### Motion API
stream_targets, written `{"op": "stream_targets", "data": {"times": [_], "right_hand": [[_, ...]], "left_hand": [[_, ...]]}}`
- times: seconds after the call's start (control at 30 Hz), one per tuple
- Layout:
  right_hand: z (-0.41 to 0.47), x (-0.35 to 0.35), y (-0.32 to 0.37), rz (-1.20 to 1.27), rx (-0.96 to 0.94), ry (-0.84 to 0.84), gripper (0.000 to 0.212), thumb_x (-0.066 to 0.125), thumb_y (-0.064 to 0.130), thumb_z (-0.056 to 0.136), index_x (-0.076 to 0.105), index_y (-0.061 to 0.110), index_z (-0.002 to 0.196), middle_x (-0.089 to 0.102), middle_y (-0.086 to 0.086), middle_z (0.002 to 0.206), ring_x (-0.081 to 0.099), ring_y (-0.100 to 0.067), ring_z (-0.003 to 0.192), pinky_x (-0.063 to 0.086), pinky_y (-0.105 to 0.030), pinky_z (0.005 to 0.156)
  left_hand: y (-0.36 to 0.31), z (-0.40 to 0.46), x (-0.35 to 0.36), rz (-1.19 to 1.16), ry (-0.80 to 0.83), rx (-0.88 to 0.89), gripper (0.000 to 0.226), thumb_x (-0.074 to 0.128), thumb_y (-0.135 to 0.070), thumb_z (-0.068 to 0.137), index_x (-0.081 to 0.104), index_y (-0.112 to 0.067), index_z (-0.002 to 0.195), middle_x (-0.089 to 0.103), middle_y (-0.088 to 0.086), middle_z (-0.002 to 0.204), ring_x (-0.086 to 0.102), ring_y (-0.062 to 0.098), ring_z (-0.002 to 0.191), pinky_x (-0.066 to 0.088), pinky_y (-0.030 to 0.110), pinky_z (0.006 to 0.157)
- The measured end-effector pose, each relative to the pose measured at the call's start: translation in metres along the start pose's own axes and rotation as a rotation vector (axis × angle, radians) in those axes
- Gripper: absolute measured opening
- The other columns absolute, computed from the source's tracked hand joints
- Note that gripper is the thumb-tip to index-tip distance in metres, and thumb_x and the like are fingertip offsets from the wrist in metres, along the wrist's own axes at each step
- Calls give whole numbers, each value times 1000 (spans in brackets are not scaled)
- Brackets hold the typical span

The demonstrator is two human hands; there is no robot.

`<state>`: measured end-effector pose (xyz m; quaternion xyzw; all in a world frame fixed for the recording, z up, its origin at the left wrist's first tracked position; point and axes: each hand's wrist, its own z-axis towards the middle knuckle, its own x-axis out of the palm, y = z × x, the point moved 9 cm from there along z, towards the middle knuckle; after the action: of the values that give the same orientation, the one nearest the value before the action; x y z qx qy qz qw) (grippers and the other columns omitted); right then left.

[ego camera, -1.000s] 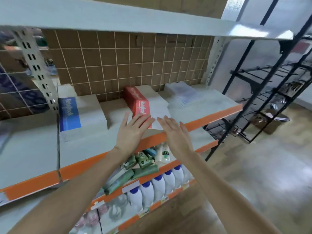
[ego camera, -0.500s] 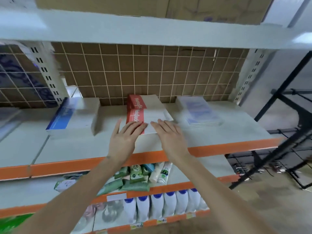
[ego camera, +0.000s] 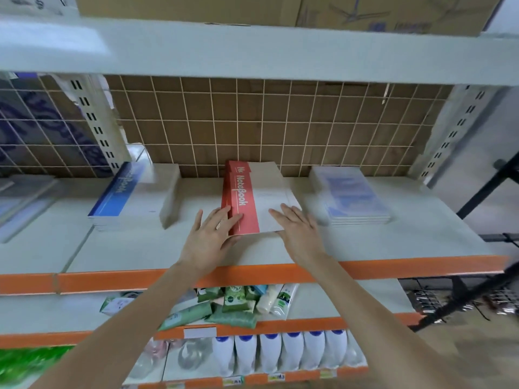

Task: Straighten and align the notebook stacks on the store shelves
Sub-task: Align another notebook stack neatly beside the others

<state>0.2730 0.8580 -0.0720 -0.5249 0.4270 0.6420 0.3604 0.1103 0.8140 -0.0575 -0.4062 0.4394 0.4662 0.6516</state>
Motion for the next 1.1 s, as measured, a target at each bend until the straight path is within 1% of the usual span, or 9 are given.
{"op": "stream_targets", "data": {"times": [0.1,0.23,0.37,0.53,0.67,0.77,0.87,0.9,1.1], "right_hand": [[10,3,-2,45,19,8,53,39,24,101,20,34,149,13,8,158,5,-14,145,2,-45,116],[21,13,-11,150,51,83,58,44,45,97,18,40,148,5,12,159,-5,-12,146,-6,-49,114],[30,18,-16,165,69,125,65,44,59,91,13,47,147,-1,17,158,-11,-11,145,-13,-49,112],[35,15,-15,202,101,78,59,38,60,93,17,47,146,-1,14,159,-11,-11,145,-14,-48,112],[31,4,-21,287,177,-104,66,48,58,89,20,43,147,-2,2,160,-11,-15,146,-8,-44,114],[23,4,-33,472,293,-192,77,57,56,85,21,32,149,10,-5,158,0,-18,146,1,-45,117],[18,7,-37,584,295,-260,77,65,48,83,29,23,146,30,-1,151,27,-21,139,15,-45,116],[17,7,-37,606,284,-288,76,67,46,83,32,22,146,34,1,149,31,-19,137,16,-43,115],[20,3,-28,547,159,-386,70,71,38,81,40,16,141,43,3,144,32,-17,137,13,-37,116]], "left_hand": [[10,8,10,-21,-12,-12,51,39,-43,97,32,-27,146,28,4,153,23,18,142,5,44,117],[21,19,18,-117,13,-13,50,36,-40,99,27,-29,147,19,2,155,15,17,144,-1,41,116],[32,30,27,-261,62,-10,49,35,-38,99,24,-33,147,15,-1,156,12,19,144,0,39,116],[38,41,30,-295,66,25,47,37,-31,101,25,-31,146,14,-2,157,19,18,142,3,40,117],[41,42,25,-402,-10,19,46,42,-29,99,32,-27,144,26,-1,153,31,15,138,10,39,117],[50,36,18,-579,-169,-101,45,50,-27,96,43,-18,139,41,2,145,36,18,132,26,44,113],[54,32,20,-605,-218,-172,46,55,-27,93,47,-14,136,48,4,140,40,19,129,29,44,111],[54,32,19,-588,-230,-170,45,57,-26,92,50,-12,135,51,4,138,43,20,127,28,44,112],[55,28,18,-498,-259,-181,39,60,-19,91,56,-8,128,57,8,131,49,23,125,24,44,114]]}}
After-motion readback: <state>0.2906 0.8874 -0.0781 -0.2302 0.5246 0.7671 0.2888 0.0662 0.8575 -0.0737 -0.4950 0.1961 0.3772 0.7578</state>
